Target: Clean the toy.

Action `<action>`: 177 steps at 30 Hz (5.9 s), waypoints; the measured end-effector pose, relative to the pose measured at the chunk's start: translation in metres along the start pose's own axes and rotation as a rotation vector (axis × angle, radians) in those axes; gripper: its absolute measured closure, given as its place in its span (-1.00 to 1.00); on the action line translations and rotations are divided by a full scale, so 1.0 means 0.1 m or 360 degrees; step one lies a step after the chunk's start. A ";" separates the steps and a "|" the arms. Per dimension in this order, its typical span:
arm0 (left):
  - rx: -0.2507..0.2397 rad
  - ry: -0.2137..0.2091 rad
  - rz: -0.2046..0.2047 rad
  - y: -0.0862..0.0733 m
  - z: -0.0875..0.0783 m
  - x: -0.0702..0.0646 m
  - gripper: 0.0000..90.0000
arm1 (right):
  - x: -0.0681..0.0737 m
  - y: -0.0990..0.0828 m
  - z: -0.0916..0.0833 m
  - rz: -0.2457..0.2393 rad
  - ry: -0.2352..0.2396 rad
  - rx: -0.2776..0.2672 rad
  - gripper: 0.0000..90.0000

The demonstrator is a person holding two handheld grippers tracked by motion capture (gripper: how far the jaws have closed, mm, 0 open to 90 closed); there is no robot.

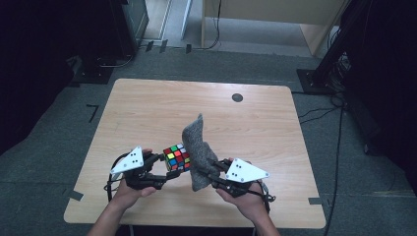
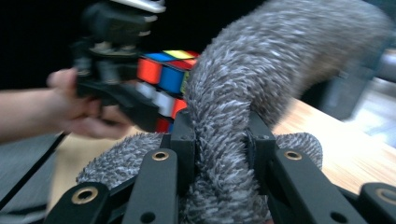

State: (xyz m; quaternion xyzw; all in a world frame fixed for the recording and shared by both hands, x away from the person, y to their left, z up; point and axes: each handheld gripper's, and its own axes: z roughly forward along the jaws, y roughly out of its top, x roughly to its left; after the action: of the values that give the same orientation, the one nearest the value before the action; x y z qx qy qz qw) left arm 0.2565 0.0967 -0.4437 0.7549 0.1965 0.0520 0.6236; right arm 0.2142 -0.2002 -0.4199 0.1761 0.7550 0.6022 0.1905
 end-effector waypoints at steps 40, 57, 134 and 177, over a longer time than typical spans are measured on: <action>-0.0209 0.0151 -0.0246 -0.04 0.06 0.00 -0.24 | 0.09 -0.39 0.38 0.0435 -0.0253 0.0164 0.61; -0.0176 0.0188 -0.0313 -0.07 0.04 0.09 -0.24 | -0.19 -0.48 0.23 0.0514 -0.0568 0.0257 0.00; -0.0142 0.0628 -0.0128 -0.03 0.02 0.01 -0.25 | 0.15 -0.18 0.31 0.0585 -0.0491 0.0109 -0.62; -0.0199 0.0255 -0.0303 0.00 0.26 -0.20 -0.31 | 0.43 -0.25 0.57 0.0075 -0.0563 0.0056 -0.23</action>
State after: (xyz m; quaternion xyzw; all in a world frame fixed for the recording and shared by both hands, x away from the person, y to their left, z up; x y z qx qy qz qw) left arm 0.2470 0.0658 -0.4459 0.6858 0.3128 0.0648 0.6539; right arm 0.2043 -0.1358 -0.4592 0.3002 0.7158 0.5529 0.3029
